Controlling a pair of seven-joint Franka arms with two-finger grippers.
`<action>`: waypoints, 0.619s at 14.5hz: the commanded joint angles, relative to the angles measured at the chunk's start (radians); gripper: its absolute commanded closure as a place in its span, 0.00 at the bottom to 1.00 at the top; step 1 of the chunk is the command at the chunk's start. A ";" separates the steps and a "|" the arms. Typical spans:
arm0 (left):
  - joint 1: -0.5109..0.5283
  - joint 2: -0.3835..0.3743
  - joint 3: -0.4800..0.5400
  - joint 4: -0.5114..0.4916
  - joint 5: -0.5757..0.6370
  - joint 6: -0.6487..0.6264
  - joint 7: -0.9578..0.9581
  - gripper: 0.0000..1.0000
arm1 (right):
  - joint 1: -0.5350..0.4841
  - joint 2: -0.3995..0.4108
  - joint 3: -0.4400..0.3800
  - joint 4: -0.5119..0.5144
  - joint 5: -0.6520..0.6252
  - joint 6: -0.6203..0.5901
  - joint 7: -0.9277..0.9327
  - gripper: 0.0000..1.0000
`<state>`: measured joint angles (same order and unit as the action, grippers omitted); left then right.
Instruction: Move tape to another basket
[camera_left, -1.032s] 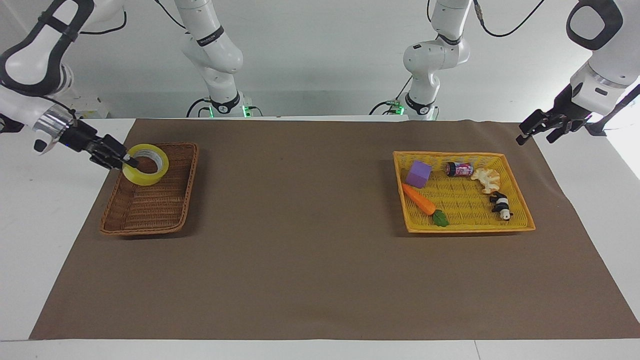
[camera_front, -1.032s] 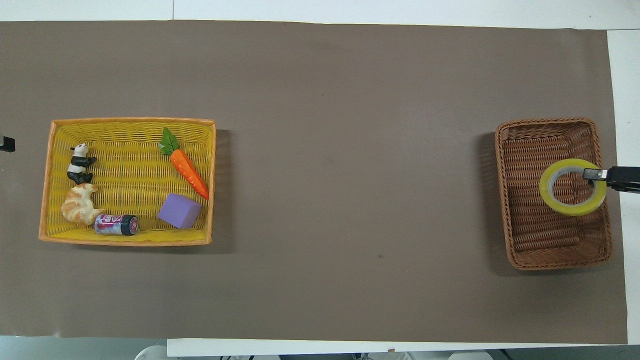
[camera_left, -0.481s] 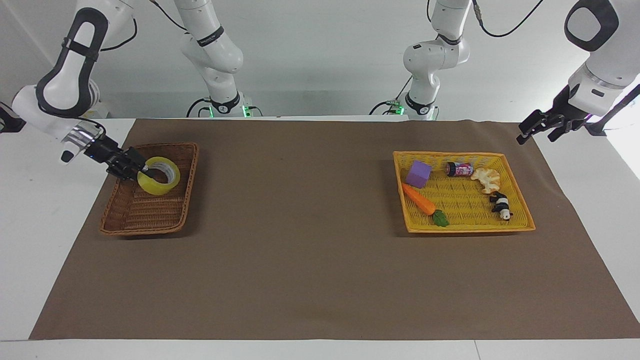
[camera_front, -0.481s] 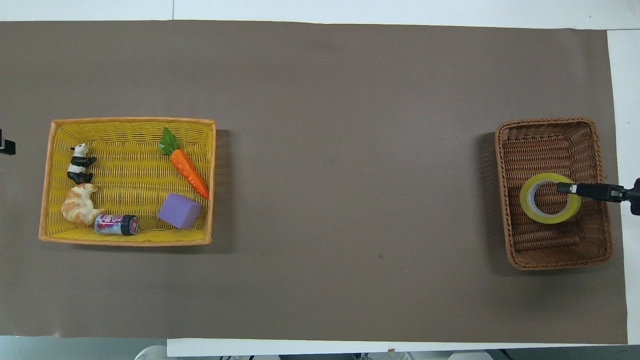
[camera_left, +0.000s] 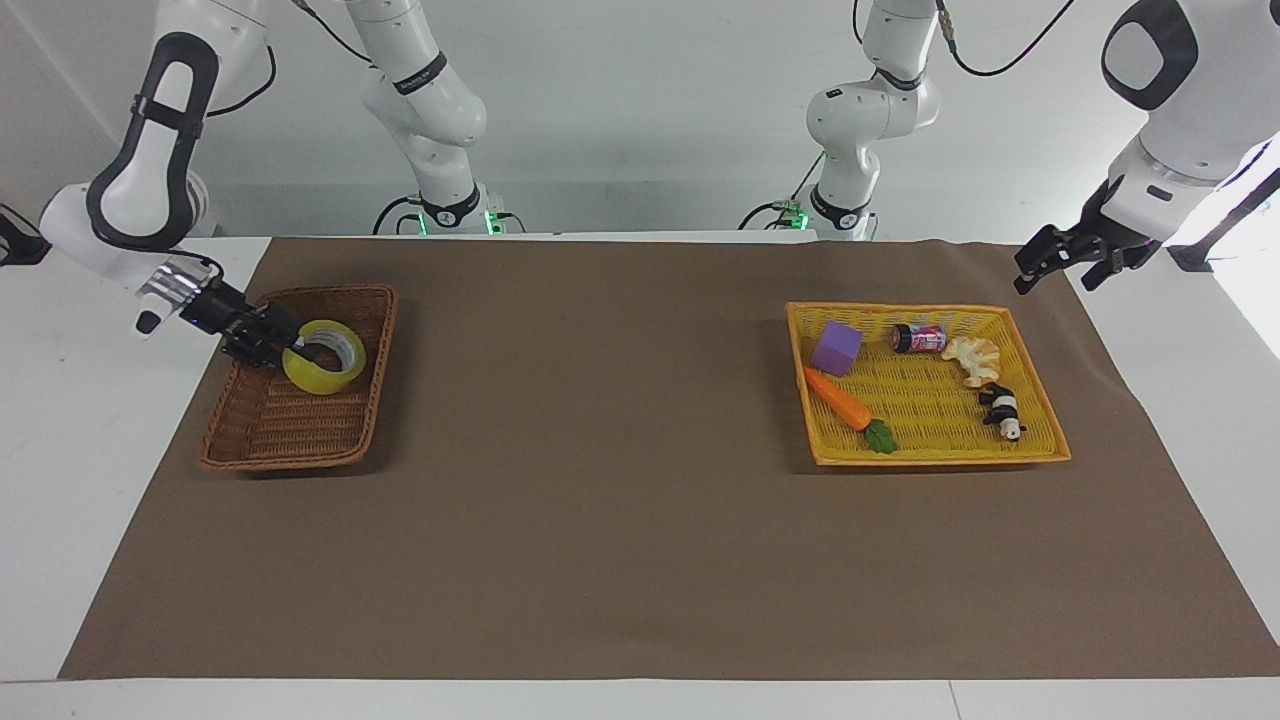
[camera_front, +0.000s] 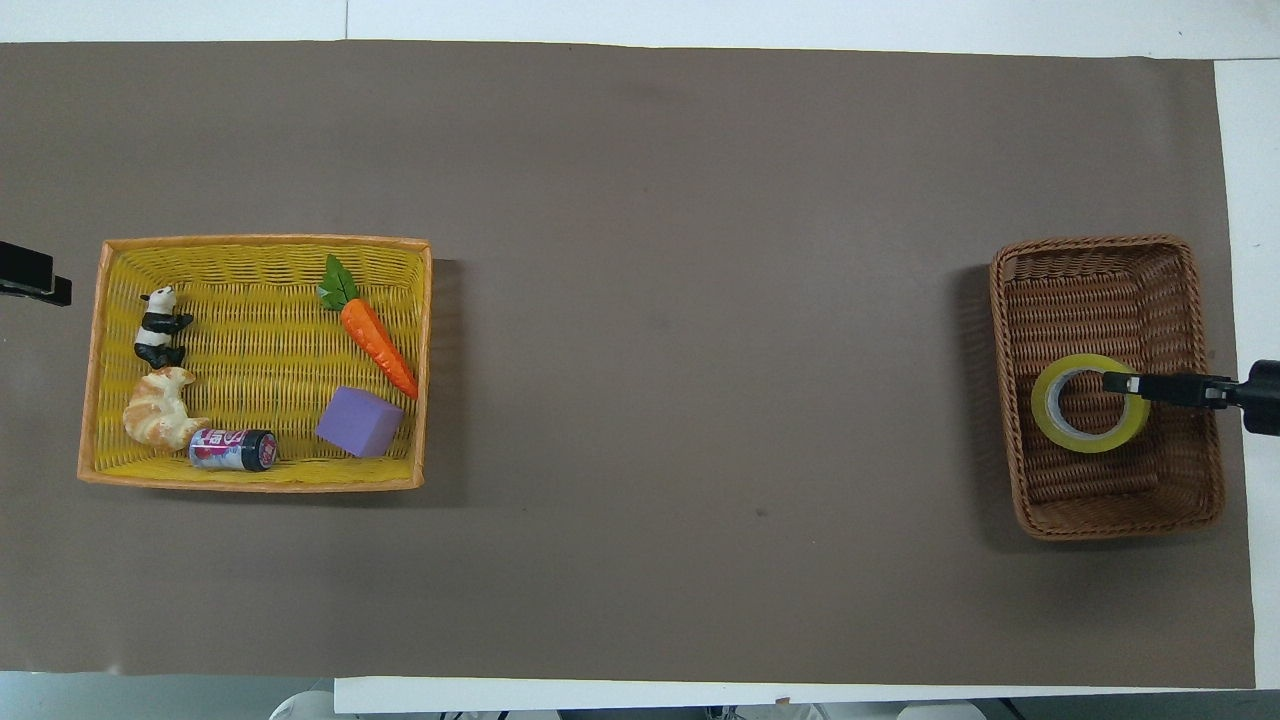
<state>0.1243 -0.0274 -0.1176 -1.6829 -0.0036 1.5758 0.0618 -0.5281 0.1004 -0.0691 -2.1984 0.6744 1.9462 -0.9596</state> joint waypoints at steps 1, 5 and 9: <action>-0.008 0.056 -0.005 0.046 0.042 -0.048 0.004 0.01 | 0.026 0.003 0.003 0.066 -0.119 0.008 -0.013 0.00; -0.025 0.092 -0.008 0.060 0.042 -0.040 0.004 0.01 | 0.048 -0.065 0.006 0.147 -0.196 0.000 -0.013 0.00; -0.038 0.093 -0.010 0.058 0.004 -0.007 0.009 0.01 | 0.146 -0.145 0.012 0.264 -0.363 -0.068 0.153 0.00</action>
<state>0.0991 0.0554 -0.1326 -1.6539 0.0116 1.5690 0.0622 -0.4218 -0.0035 -0.0631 -1.9768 0.3829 1.9304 -0.9110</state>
